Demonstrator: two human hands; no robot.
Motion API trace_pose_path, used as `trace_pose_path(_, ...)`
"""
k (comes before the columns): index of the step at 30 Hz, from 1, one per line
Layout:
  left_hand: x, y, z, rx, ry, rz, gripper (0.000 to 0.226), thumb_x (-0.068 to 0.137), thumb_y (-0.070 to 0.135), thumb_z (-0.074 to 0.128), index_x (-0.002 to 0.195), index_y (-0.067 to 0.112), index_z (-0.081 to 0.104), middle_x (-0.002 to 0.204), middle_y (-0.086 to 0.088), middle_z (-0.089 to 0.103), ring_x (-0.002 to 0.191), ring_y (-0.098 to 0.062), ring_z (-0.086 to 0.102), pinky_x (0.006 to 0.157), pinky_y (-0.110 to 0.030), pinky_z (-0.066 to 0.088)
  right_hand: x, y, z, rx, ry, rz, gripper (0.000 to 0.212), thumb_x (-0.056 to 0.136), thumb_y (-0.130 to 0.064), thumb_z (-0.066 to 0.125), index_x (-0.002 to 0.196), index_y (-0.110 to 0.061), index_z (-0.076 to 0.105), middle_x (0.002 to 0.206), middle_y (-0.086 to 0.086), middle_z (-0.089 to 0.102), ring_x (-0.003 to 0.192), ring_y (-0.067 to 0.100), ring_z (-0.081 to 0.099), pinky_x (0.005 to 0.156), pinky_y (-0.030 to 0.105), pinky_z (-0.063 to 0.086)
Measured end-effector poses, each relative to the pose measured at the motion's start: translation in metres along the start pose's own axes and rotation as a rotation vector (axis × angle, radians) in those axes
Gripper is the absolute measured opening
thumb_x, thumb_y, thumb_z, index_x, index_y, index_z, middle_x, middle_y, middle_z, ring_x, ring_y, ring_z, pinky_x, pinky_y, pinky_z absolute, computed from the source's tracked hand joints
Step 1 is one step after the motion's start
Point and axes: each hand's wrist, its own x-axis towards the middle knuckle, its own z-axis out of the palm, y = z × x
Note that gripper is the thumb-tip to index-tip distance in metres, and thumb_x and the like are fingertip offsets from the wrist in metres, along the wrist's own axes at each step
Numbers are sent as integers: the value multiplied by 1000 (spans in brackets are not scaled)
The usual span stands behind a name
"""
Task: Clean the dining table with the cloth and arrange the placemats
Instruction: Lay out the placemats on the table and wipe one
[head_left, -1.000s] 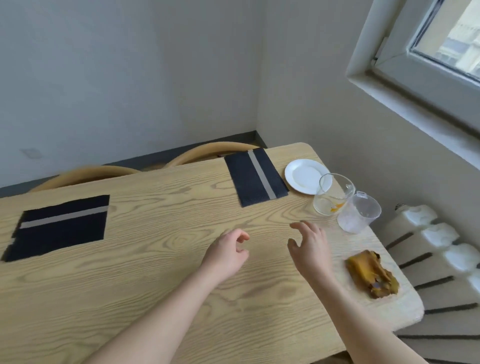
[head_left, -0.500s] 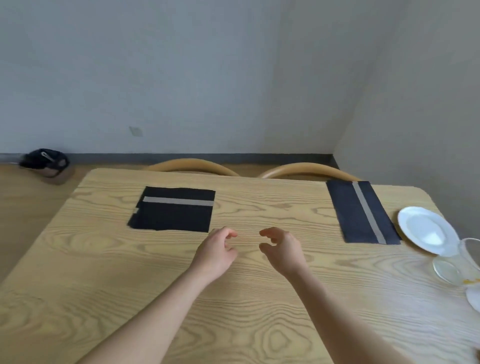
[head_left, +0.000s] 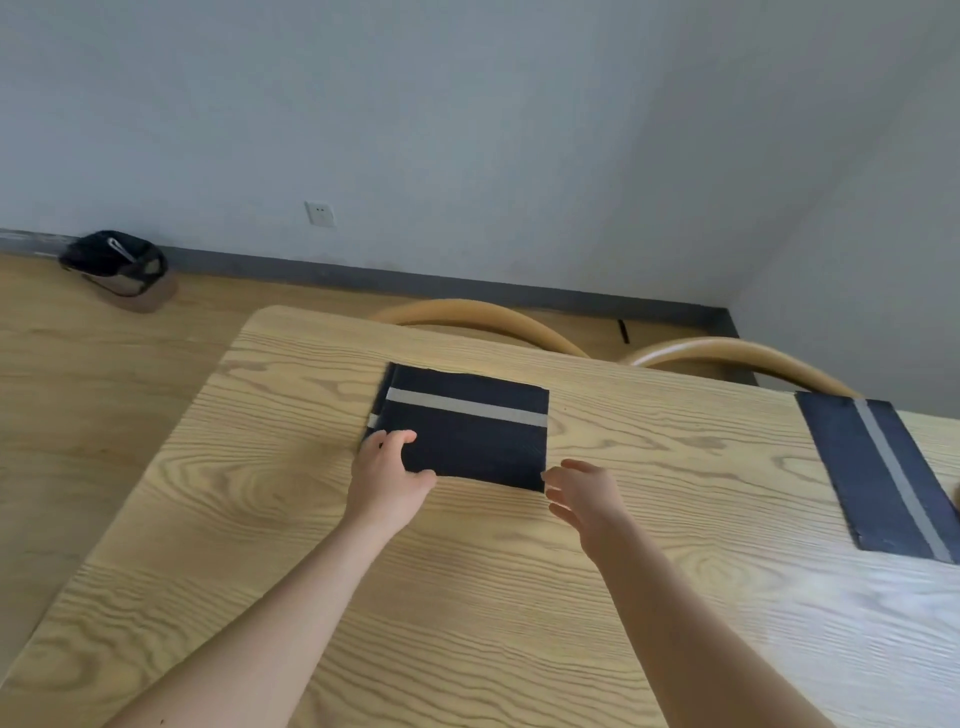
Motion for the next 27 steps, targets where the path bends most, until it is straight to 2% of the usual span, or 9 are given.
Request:
trace_pose_path(3, 14, -12, -7, -58, -26, -84, 63, 84, 20, 61, 141, 18, 36, 146, -4, 34, 131, -21, 37, 93, -28, 36, 3, -5, 12, 73, 23, 40, 28, 89, -3, 59, 117, -1, 59, 96, 7, 62, 105, 25, 62, 95, 40, 52)
trace_pose_path(7, 22, -24, -13, -60, -23, -78, 62, 84, 19, 60, 141, 18, 37, 145, -2, 38, 134, -21, 35, 105, -34, 34, 11, -4, 28, 118, 84, 48, 28, 88, -4, 62, 116, -6, 60, 103, 9, 65, 99, 22, 63, 85, 34, 54)
trace_pose_path(9, 23, -27, -16, -71, 1, -77, 60, 83, 19, 61, 139, 18, 40, 142, -1, 42, 132, -21, 36, 107, -35, 33, 12, -3, 32, 111, 117, 54, 24, 87, -5, 65, 111, -6, 62, 100, 9, 65, 95, 21, 63, 84, 33, 55)
trace_pose_path(13, 27, -31, -24, -101, 61, -64, 54, 81, 18, 62, 134, 19, 47, 133, -2, 50, 123, -21, 45, 102, -37, 39, 12, -1, 37, -64, 230, -18, 19, 81, -19, 74, 95, -10, 67, 78, 1, 64, 75, 18, 61, 79, 34, 57)
trace_pose_path(16, 26, -31, -25, -89, 60, -28, 49, 82, 17, 61, 130, 20, 50, 128, 0, 52, 118, -18, 50, 95, -30, 41, 6, -4, 41, -192, 295, -107, 20, 80, -25, 76, 92, -12, 67, 72, -2, 64, 69, 19, 65, 73, 36, 58)
trace_pose_path(20, 26, -30, -24, -144, 85, -23, 46, 81, 13, 62, 125, 21, 52, 126, -1, 50, 106, -18, 55, 85, -27, 42, -4, -10, 44, -279, 278, -197, 14, 88, -15, 65, 101, -19, 62, 78, 0, 70, 58, 16, 70, 63, 31, 58)
trace_pose_path(24, 25, -28, -22, -150, 94, -15, 46, 85, 6, 57, 128, 23, 50, 127, -1, 50, 92, -13, 58, 76, -26, 43, -12, -9, 40, -299, 208, -273, 30, 91, -1, 52, 104, -28, 56, 74, -4, 69, 59, 20, 71, 67, 39, 61)
trace_pose_path(27, 17, -24, -22, -114, 122, 19, 49, 86, 4, 56, 131, 22, 48, 130, -1, 51, 110, -17, 53, 84, -28, 45, -19, -9, 34, -261, 178, -307, 34, 90, 4, 49, 103, -25, 60, 80, -1, 71, 62, 21, 72, 67, 42, 61)
